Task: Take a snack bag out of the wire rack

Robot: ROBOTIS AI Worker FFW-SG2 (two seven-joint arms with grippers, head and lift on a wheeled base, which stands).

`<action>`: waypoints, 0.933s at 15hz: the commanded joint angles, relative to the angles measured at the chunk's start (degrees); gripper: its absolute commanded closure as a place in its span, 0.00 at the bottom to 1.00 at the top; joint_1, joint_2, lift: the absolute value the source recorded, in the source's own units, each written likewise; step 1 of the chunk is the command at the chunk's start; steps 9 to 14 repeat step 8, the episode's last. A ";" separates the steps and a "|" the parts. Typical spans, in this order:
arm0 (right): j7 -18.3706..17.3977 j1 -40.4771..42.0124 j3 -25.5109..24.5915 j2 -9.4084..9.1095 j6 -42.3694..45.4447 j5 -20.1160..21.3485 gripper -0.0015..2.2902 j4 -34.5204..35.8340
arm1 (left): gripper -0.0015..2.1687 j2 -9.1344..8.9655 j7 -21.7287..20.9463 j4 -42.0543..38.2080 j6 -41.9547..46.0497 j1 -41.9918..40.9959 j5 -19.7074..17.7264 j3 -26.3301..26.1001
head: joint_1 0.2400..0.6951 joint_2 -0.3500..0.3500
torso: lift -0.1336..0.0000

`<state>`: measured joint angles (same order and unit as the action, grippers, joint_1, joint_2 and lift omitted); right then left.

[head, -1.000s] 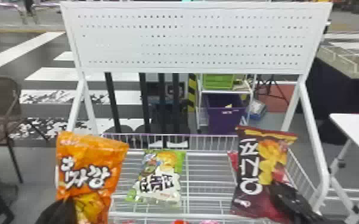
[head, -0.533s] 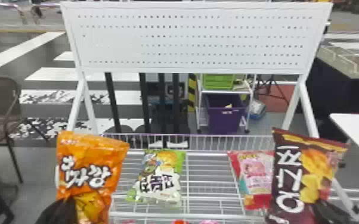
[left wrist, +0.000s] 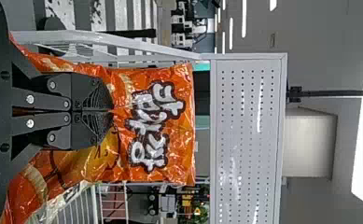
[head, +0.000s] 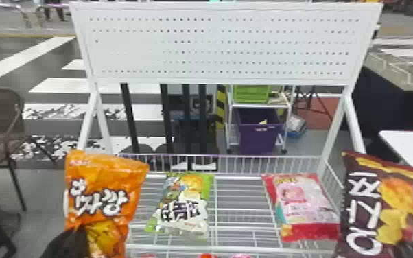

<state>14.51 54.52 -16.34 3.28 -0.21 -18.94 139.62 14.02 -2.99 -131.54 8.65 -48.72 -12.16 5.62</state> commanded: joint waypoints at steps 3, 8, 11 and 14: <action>-0.01 -0.11 0.69 -0.02 0.07 0.48 0.98 0.04 | 0.95 0.04 0.01 -0.47 0.00 -0.50 0.04 0.00 | 0.57 0.50 | 1.00; -0.01 -0.20 1.22 -0.02 0.07 1.27 0.98 0.13 | 0.95 -0.05 -0.08 -0.47 0.00 -0.59 0.12 0.00 | 0.57 0.50 | 1.00; -0.01 -0.20 1.22 -0.02 0.07 1.27 0.98 0.13 | 0.95 -0.05 -0.08 -0.47 0.00 -0.59 0.12 0.00 | 0.57 0.50 | 1.00; -0.01 -0.20 1.22 -0.02 0.07 1.27 0.98 0.13 | 0.95 -0.05 -0.08 -0.47 0.00 -0.59 0.12 0.00 | 0.57 0.50 | 1.00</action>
